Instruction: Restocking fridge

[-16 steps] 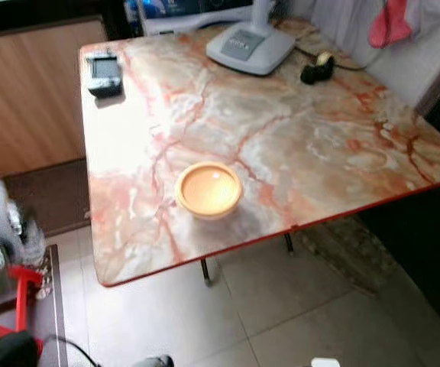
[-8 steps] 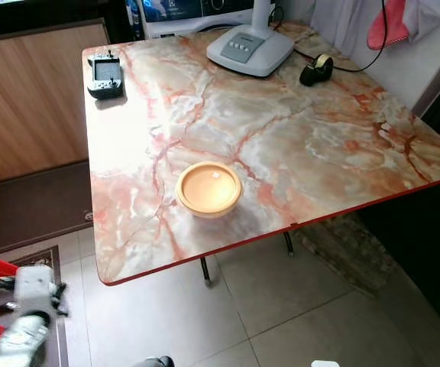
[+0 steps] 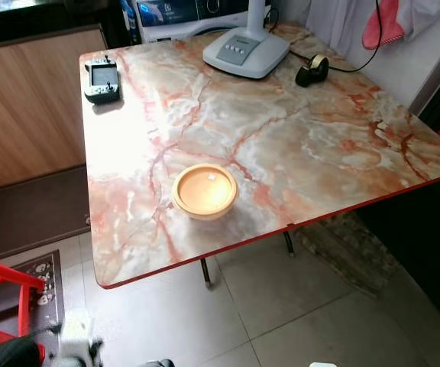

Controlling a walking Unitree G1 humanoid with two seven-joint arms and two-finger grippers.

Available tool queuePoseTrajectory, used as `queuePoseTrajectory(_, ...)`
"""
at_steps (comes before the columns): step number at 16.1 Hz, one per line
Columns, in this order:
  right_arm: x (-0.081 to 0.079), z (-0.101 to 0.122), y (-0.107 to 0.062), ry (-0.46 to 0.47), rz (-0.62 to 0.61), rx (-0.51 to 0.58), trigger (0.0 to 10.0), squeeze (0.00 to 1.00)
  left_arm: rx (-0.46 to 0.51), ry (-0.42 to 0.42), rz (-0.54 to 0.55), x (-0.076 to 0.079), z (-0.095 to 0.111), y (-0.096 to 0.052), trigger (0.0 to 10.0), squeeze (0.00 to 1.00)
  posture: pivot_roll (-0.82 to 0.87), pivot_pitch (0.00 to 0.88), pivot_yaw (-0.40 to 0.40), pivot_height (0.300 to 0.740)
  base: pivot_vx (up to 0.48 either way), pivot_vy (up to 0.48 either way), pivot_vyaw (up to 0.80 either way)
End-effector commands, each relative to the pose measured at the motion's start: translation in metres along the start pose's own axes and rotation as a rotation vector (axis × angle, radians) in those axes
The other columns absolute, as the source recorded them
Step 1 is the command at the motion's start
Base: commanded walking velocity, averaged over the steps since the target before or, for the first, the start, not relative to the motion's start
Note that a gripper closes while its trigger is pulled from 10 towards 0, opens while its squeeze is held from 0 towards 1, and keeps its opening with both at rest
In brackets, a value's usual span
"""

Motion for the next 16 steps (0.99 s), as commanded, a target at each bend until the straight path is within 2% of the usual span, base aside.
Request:
queuePoseTrajectory(1,-0.0003,-0.0089,-0.0032,0.020,-0.008,-0.015,10.0,0.00,-0.025,0.021,0.007,-0.0013,-0.0099,-0.0013,10.0,0.00,0.12,0.105,-0.009,0.740,0.000,0.000,0.00)
queuePoseTrajectory(12,0.0018,-0.0113,-0.0047,0.008,-0.011,-0.015,10.0,0.00,-0.039,0.028,0.028,-0.0060,-0.0129,-0.0003,10.0,0.00,0.12,0.161,-0.018,0.740,0.000,0.000,0.00)
queuePoseTrajectory(15,0.0023,-0.0111,-0.0048,0.008,-0.013,-0.014,10.0,0.00,-0.043,0.028,0.023,-0.0053,-0.0127,-0.0001,10.0,0.00,0.12,0.168,-0.020,0.740,0.000,0.000,0.00)
queuePoseTrajectory(16,0.0029,-0.0110,-0.0048,0.008,-0.014,-0.014,10.0,0.00,-0.057,0.000,-0.009,-0.0003,-0.0142,-0.0001,10.0,0.00,0.12,0.173,-0.021,0.740,0.000,0.000,0.00)
Point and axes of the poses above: a point about 5 cm out from each wrist's last joint towards the gripper, its own y axis pointing out of the wrist towards the gripper, its own z axis along the axis of the wrist's last joint, x = y × z, the point moved 4 cm from there along y, pointing out of the wrist towards the gripper, and after that the axes turned 12 degrees about -y, right-handed, at the moved point
